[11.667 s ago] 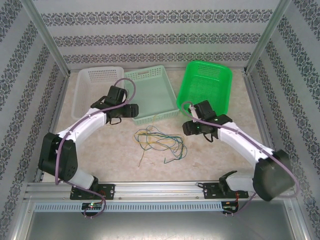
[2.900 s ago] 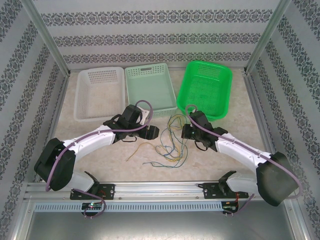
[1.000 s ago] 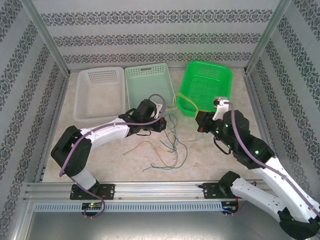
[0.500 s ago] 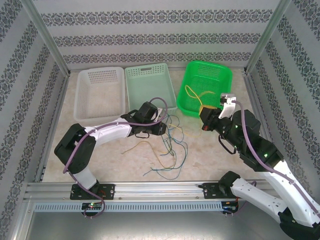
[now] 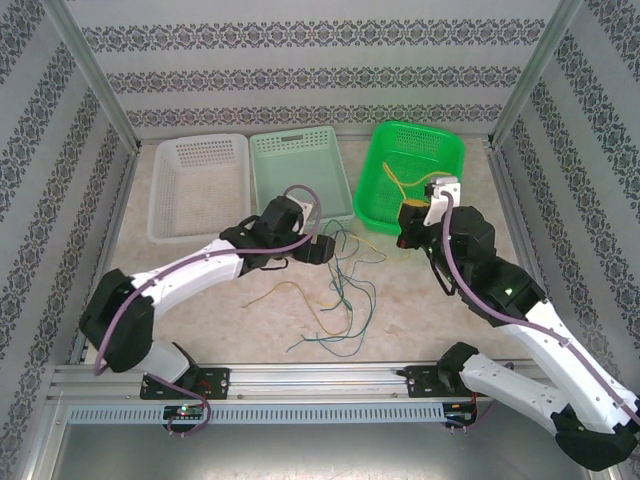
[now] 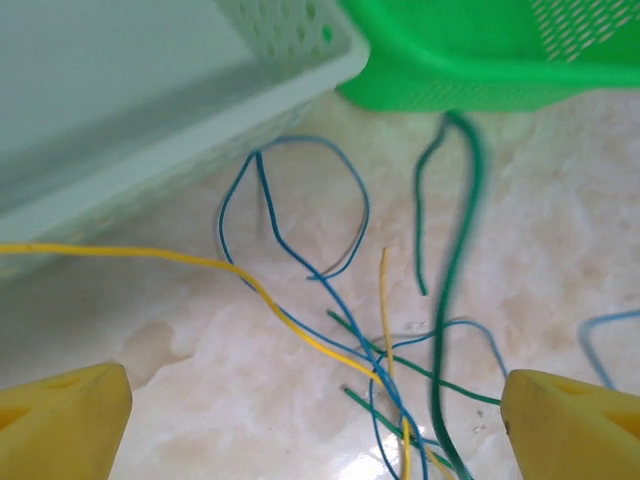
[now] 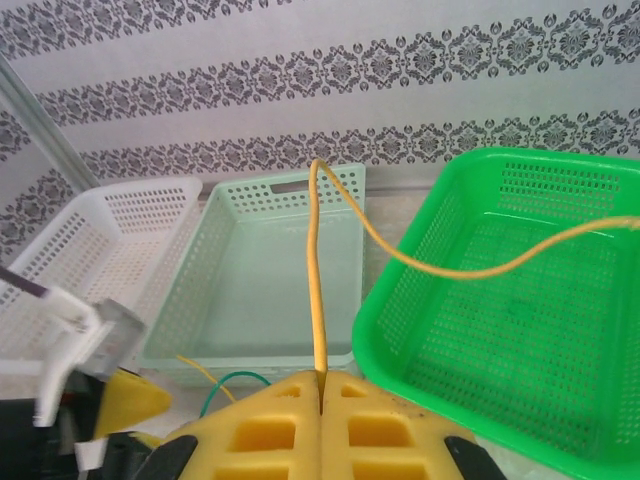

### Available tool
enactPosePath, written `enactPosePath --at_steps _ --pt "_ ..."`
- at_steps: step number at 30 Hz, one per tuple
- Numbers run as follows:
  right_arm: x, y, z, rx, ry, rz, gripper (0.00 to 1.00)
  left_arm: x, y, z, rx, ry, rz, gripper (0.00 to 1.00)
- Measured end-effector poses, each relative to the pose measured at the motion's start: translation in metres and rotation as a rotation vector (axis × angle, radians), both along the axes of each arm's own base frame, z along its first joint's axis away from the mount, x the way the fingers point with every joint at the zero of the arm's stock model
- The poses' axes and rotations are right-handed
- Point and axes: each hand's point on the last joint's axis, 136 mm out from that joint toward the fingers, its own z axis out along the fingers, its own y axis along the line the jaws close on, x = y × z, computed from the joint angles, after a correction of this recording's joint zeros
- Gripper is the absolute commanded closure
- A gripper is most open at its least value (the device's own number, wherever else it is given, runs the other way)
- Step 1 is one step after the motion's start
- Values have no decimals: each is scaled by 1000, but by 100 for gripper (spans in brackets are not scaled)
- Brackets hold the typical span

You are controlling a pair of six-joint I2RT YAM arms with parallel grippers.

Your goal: Untangle the cables

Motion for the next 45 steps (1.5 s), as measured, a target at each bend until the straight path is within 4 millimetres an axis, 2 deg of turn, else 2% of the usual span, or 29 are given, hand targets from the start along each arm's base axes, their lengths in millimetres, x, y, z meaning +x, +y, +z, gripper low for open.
enactPosePath --at_steps 7,11,13,16,20,23,27,32,37,41,45 --pt "11 19 -10 -40 19 30 100 1 -2 60 -79 -155 -39 0" --pt "13 25 -10 -58 24 49 100 -1 -15 78 -125 -188 -101 0" --pt "15 31 -7 -64 28 60 100 -3 -27 86 -148 -193 -153 2" --pt "18 34 -7 -63 34 61 100 -13 -51 90 -171 -201 -250 3" --pt "19 31 -8 -39 49 42 100 -42 -82 83 -171 -203 -395 3" --pt "19 31 -7 -16 60 38 100 -57 -95 78 -163 -206 -468 4" --pt "18 31 -7 13 77 40 100 -51 -105 73 -130 -214 -478 9" --pt "17 18 -9 40 101 -4 100 -39 -97 63 -89 -220 -403 5" --pt "15 5 -4 74 95 -60 100 -48 -71 52 -96 -221 -320 5" --pt "14 -4 2 108 85 -97 100 -51 -52 53 -96 -248 -257 3" --pt "14 -5 2 129 90 -105 100 -54 -53 50 -104 -231 -260 5"
